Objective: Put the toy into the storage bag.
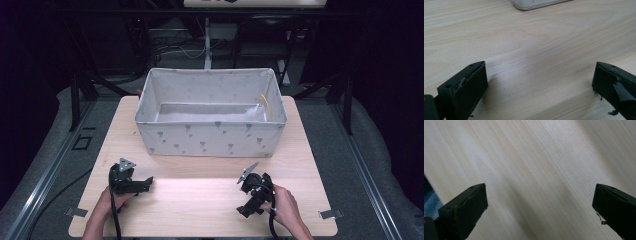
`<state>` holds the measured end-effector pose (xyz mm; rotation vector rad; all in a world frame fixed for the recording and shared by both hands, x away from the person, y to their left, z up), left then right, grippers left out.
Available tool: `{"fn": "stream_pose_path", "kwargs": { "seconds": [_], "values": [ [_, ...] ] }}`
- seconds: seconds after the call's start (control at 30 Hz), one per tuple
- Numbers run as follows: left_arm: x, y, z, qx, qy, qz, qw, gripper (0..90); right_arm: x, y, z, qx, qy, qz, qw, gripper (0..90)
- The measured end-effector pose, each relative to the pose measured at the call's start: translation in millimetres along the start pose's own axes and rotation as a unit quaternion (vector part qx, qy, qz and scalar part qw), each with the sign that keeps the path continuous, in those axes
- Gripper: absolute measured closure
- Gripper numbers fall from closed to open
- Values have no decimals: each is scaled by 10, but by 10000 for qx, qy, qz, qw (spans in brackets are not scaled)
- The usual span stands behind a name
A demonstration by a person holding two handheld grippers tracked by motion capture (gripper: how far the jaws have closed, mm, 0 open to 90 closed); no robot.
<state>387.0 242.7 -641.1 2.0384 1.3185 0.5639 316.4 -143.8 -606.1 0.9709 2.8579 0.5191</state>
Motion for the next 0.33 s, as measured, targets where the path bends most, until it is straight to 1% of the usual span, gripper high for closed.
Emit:
{"fn": "stream_pose_path", "kwargs": {
  "seconds": [0.03,0.07,0.13,0.23,0.27,0.33],
  "values": [
    [0,0,0,2,0,3,10000,0,11,-5,23,-58,89,64,9999,0],
    [0,0,0,4,1,2,10000,0,4,-14,43,-78,70,81,9999,1],
    [0,0,0,6,1,2,10000,0,4,-40,69,17,28,39,10000,1],
    [0,1,1,7,-1,6,10000,0,18,-57,79,-40,42,27,10000,1],
    [0,1,1,7,-2,7,10000,0,24,-65,84,-61,66,63,9999,1],
    [-1,2,2,0,0,-1,10000,0,12,-86,70,-47,19,47,10000,2]
  ]
}}
Point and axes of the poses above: each handheld gripper's, and its own axes: z roughly forward along the jaws, y roughly out of its top, x roughly to its left, the point moved 7 cm from there along z, roughly forward along the jaws, and after that the axes turned 1 degree about z, right-handed, at the moved point
